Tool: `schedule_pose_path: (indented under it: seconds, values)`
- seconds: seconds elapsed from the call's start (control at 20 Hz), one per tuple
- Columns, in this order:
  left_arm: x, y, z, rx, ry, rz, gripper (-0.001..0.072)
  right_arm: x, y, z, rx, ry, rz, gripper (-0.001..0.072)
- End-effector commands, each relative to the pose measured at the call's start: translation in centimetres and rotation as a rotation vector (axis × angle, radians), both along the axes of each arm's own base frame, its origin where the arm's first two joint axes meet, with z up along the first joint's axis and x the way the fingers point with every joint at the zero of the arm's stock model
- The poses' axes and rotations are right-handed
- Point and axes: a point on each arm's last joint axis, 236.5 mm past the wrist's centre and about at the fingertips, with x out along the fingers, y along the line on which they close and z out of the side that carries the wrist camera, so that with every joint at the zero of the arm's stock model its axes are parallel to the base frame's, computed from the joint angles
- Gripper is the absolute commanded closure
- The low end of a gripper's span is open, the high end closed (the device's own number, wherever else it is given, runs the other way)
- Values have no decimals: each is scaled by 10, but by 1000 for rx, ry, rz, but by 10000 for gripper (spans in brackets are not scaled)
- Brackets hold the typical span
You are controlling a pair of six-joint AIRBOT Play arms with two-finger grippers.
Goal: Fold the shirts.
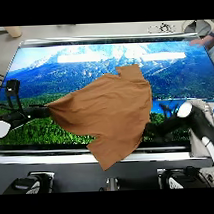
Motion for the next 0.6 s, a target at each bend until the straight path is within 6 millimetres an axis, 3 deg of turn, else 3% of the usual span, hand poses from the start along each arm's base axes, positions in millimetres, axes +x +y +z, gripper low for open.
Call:
schedule_pose_path:
  seconds: [0.0,0.3,0.5,0.55]
  values:
    - [-6,-3,-4,-12,29,-6,681,-40,22,-38,84,52,-128,219]
    - [-12,-5,-7,-15,56,-12,681,-2,26,-43,108,-73,-247,220]
    - [-12,-8,-6,-35,58,-12,681,2,38,-53,169,-26,-273,226]
    - [-12,-8,-6,-34,58,-12,681,3,43,-54,192,-20,-273,335]
